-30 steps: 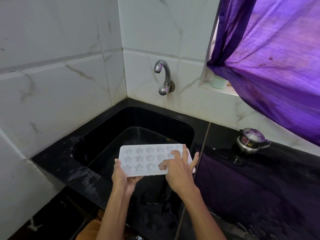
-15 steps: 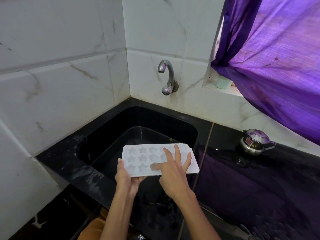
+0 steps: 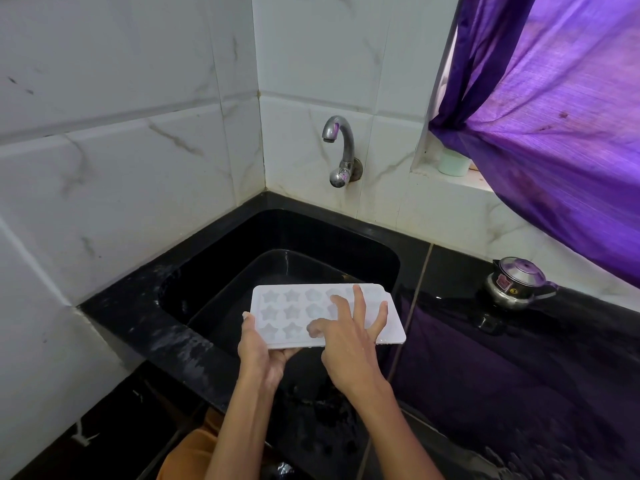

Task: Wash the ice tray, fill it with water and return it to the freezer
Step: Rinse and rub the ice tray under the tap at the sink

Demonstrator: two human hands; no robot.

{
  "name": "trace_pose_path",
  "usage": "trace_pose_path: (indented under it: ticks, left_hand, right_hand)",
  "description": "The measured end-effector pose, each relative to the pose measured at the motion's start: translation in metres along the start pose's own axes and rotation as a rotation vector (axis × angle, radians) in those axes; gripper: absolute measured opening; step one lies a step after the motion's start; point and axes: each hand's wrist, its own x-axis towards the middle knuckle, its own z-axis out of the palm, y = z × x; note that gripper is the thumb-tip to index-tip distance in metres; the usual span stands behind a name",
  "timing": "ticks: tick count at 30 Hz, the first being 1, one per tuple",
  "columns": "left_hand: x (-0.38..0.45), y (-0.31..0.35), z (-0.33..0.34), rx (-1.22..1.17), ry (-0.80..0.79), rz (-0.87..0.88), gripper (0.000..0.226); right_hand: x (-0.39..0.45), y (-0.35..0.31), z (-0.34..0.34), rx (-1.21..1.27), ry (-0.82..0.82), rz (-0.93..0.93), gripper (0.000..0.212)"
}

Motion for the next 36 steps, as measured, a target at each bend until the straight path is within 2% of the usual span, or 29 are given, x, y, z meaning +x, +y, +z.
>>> trace_pose_path:
  ticks: [6,10,13,18,30,34,36]
  left_hand:
    - [-0.001,-0.002,0.001,0.005,0.002,-0.008,0.053]
    - [-0.003,-0.002,0.004,-0.001,-0.006,-0.009,0.055]
    - [-0.004,-0.002,0.006,-0.003,-0.001,-0.012,0.055]
    - [-0.006,-0.004,0.007,-0.003,0.008,-0.016,0.056]
    - [-0.011,-0.002,0.008,-0.022,0.023,-0.015,0.057]
    - [-0.012,-0.003,0.007,-0.009,0.013,-0.021,0.059]
    - [-0.011,-0.003,0.006,0.000,0.013,-0.019,0.059]
  right_hand:
    - [0.000,0.000,0.001,-0.012,-0.015,0.007,0.051]
    - [0.002,-0.006,0.000,0.005,0.046,0.038,0.051]
    - [0.000,-0.012,-0.001,0.000,0.047,-0.023,0.056]
    - [-0.004,-0.019,0.000,-0.028,-0.027,-0.112,0.052]
    - [-0.008,-0.025,-0.004,-0.040,-0.034,-0.089,0.049]
    - [-0.009,-0.027,-0.006,-0.021,-0.008,-0.079,0.041]
    - [-0.010,-0.031,-0.006,-0.005,-0.002,-0.085,0.048]
